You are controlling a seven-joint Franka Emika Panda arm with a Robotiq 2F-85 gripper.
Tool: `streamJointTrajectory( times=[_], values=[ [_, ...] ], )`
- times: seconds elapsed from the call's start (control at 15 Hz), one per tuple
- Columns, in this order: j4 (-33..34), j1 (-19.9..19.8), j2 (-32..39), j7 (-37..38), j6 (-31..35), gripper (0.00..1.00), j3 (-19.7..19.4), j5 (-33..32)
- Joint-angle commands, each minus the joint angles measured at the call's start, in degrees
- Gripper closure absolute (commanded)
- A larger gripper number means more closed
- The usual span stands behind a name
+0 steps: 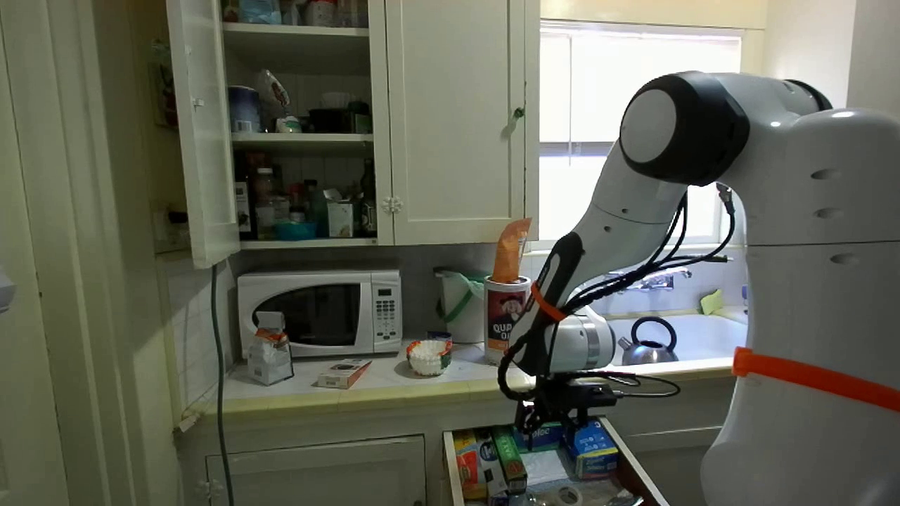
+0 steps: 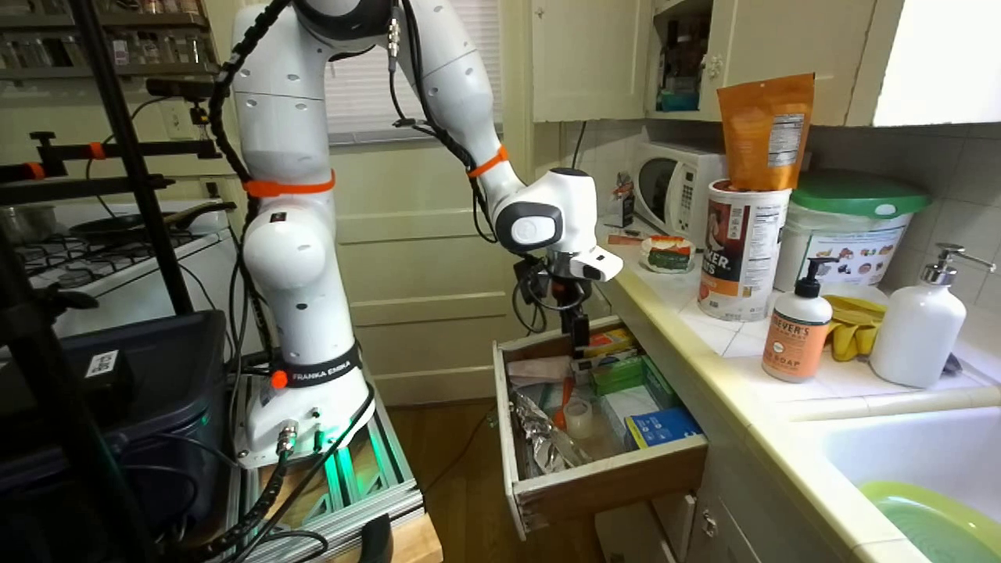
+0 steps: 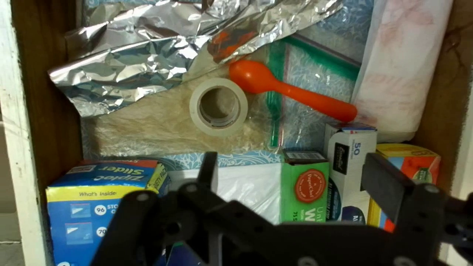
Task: Push the drawer
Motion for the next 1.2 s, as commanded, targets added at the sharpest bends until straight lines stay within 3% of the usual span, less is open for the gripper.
streamJointTrajectory(
  times=[0.0, 0.53, 0.6, 1.13],
  values=[
    [-3.83, 1.97, -5.45, 5.19, -4.11, 0.00, -0.58, -2.84],
    [-9.28, 4.19, -9.62, 7.91, -4.93, 0.00, 1.81, -3.04],
    [-6.93, 3.85, -7.27, 5.79, -4.51, 0.00, 1.26, -2.35],
    [-8.35, 4.16, -7.94, 8.25, -3.75, 0.00, 1.90, -3.48]
  ],
)
